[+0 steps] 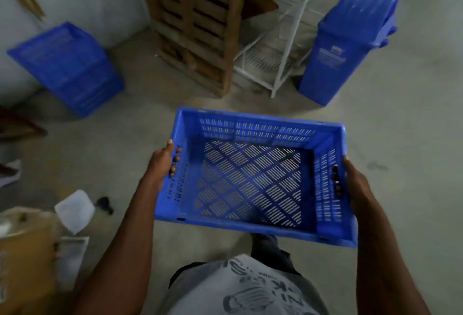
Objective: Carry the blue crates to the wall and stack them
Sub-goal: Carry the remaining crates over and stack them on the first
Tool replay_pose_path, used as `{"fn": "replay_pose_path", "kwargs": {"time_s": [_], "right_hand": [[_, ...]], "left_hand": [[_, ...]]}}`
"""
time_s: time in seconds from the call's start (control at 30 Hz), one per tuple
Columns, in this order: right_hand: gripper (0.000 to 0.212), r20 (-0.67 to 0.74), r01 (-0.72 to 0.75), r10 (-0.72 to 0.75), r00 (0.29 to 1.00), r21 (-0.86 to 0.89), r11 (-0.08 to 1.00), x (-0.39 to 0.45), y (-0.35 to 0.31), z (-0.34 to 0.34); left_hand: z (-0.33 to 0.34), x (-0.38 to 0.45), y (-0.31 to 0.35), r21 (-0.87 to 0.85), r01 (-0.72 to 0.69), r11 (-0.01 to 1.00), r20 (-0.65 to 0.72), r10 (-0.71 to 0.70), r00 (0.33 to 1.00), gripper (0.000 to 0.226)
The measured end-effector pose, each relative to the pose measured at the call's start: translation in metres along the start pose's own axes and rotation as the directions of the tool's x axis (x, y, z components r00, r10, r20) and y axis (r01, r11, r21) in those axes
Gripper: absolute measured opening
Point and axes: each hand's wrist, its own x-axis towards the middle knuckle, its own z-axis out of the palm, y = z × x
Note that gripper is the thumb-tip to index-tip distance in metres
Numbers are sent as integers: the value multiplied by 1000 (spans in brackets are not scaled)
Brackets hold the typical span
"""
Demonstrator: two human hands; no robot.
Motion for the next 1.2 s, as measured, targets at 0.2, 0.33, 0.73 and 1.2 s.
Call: {"fn": "replay_pose_path", "kwargs": {"time_s": [0.2, 0.33, 0.73, 1.2], "right_hand": [[50, 228, 22, 10, 974, -138, 990, 98, -86, 101], [51, 349, 84, -7, 937, -207, 975, 155, -147, 166], [48, 595, 203, 59, 802, -363, 909, 244, -252, 420], [49, 630, 241, 2, 777, -300, 923, 273, -340, 697]], "left_hand": [[-32, 54, 18, -124, 72, 990, -205, -96, 974, 46], [-45, 75, 35, -219, 54, 974, -330, -126, 936, 43], [-141, 172, 67, -364, 69, 929, -527, -267, 807, 47], [-328, 351, 150, -391, 63, 918, -552, -288, 783, 51]]}}
